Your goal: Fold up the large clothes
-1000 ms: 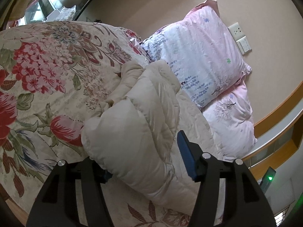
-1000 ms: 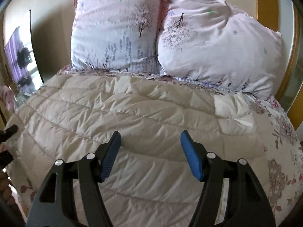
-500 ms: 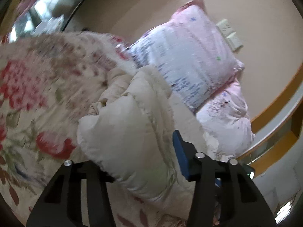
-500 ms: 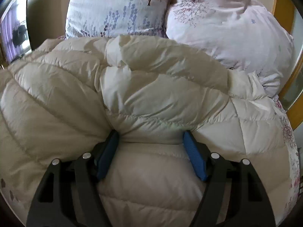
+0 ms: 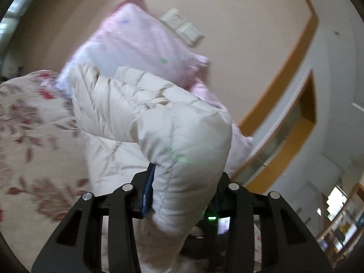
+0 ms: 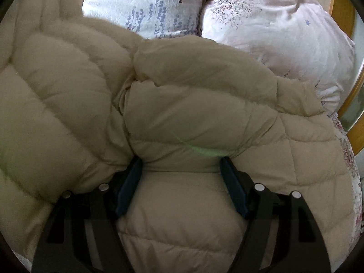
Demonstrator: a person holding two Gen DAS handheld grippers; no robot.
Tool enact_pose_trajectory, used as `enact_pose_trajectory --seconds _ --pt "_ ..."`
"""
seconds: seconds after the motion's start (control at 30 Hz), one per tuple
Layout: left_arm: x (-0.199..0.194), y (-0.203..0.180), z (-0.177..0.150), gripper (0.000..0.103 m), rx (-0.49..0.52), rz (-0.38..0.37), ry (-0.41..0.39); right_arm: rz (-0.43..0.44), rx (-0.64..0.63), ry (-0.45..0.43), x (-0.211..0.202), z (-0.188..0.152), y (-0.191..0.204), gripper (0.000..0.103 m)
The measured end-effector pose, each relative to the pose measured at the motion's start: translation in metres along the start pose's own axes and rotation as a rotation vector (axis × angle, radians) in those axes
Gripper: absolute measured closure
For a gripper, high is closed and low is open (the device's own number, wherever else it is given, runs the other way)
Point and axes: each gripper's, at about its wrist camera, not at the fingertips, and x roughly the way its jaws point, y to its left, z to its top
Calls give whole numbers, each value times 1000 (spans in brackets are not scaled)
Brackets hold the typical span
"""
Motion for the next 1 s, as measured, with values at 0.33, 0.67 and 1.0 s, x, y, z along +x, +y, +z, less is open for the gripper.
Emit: enact_pose_trajectory --seconds 0.33,0.67,1.0 --pt "63 -72 -34 62 85 -237 181 204 55 9 -8 4 -37 23" --pt "102 -92 -70 62 127 -230 309 73 440 -161 -84 -46 -203 18" --pt "113 -112 -90 62 213 -291 379 379 542 -55 -20 -29 -226 96"
